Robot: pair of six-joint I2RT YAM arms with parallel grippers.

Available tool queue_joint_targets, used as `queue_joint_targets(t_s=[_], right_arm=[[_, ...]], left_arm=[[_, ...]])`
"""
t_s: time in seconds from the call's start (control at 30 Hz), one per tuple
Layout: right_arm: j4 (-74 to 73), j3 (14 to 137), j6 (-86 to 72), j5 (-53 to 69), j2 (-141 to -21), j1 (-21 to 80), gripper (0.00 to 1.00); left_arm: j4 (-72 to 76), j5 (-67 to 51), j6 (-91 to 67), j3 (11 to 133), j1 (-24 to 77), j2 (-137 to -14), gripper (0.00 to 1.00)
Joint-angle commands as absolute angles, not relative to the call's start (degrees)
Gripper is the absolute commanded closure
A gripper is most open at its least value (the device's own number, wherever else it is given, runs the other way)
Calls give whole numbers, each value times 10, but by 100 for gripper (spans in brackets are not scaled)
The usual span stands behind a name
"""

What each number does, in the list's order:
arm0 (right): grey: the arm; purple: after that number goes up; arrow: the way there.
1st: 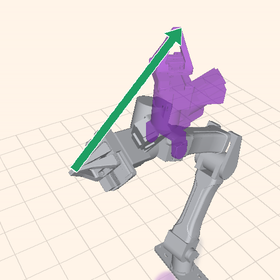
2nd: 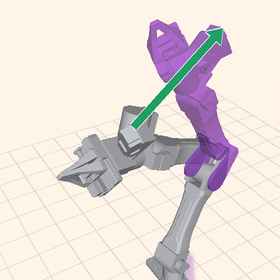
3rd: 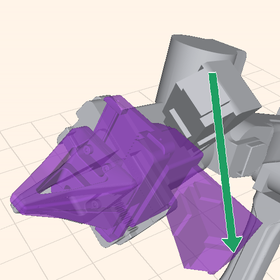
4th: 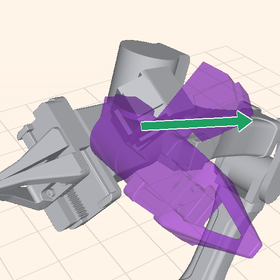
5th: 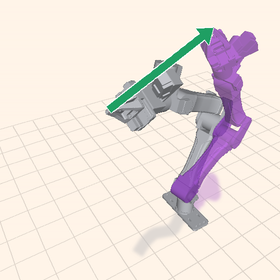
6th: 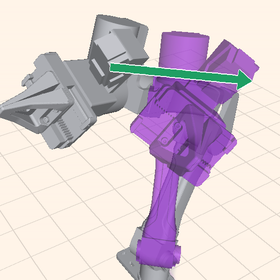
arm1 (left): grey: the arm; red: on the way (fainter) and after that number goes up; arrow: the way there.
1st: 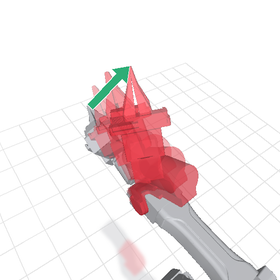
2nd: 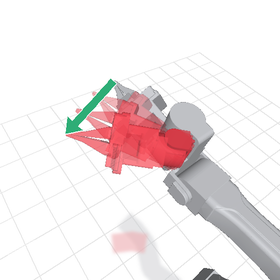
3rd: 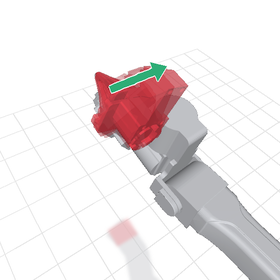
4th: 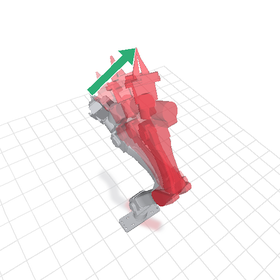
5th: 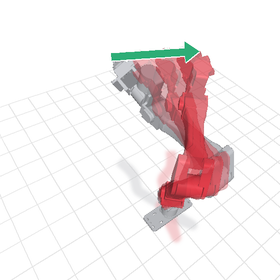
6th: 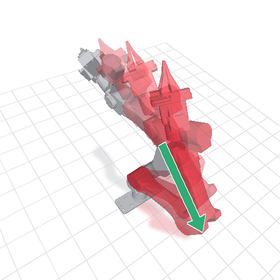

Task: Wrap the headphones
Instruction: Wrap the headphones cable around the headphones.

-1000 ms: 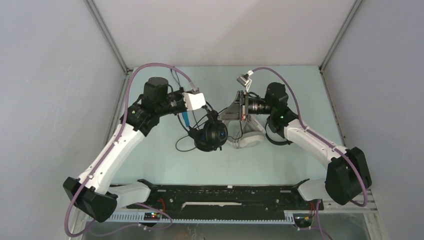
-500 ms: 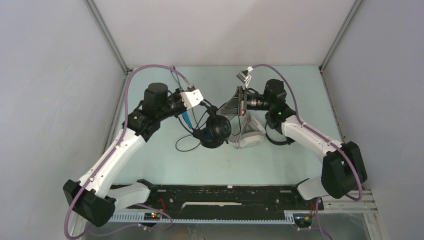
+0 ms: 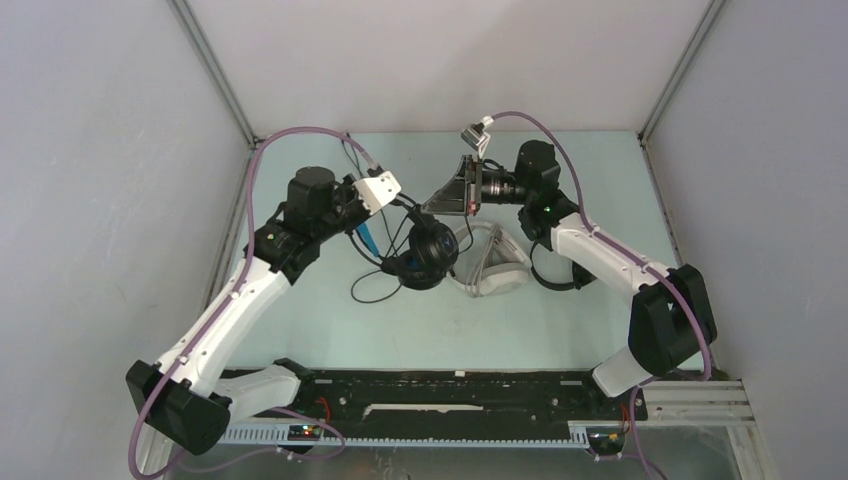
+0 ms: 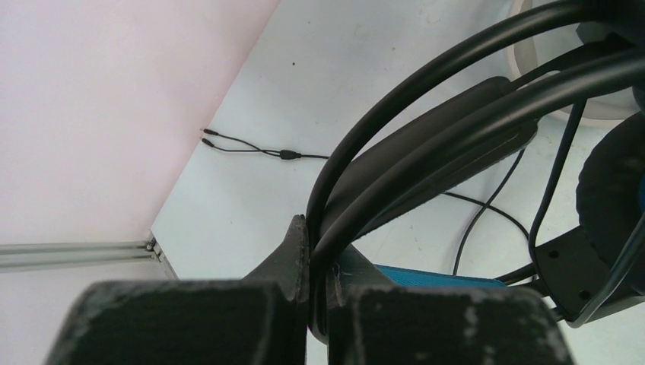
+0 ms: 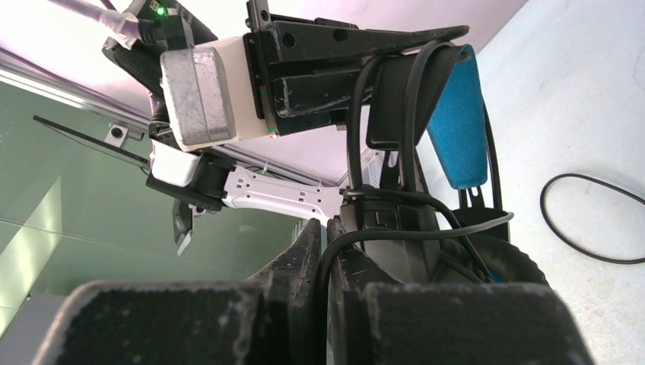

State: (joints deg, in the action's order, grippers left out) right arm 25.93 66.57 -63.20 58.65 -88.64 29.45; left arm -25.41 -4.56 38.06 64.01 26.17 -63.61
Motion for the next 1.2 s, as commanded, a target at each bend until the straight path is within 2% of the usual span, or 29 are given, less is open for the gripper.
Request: queue_joint_targets(t_s=[0.0, 0.33, 0.77, 1.17], right_arm=[[270, 722, -621, 571, -869, 299, 91], [223, 763, -589, 557, -888, 306, 92], [182, 796, -572, 570, -912, 343, 89], [137, 836, -544, 572, -914, 379, 86]], left_arm=[[-281, -26, 372, 645, 257, -623, 100], [-267, -97, 374, 625, 257, -590, 100], [-236, -2, 296, 637, 257, -600, 100], [-291, 92, 186, 699, 257, -628, 100]])
